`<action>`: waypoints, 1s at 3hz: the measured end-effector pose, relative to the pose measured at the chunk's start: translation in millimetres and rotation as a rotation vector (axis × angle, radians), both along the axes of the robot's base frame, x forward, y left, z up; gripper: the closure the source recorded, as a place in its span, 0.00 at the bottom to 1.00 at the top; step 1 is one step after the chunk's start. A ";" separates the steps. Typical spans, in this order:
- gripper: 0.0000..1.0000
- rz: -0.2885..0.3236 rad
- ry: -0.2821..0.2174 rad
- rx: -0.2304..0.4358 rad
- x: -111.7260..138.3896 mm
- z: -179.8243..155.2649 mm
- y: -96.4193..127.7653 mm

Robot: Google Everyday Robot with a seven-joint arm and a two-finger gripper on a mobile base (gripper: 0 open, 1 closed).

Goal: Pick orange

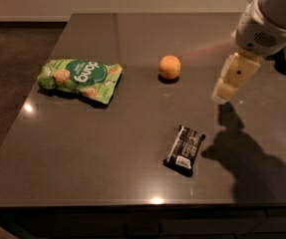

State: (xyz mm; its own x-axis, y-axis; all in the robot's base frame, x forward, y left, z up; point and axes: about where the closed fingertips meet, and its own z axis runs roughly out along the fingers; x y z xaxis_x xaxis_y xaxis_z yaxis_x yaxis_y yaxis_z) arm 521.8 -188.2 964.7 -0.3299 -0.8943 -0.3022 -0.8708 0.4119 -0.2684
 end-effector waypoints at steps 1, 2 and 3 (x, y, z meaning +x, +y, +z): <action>0.00 -0.016 -0.052 0.084 51.2 -11.4 25.2; 0.00 -0.009 -0.058 0.155 85.6 -24.8 48.8; 0.00 -0.010 -0.030 0.194 117.6 -44.1 66.1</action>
Offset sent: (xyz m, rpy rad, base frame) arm 0.1243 0.0730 -0.0387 0.2350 -0.0654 -0.0047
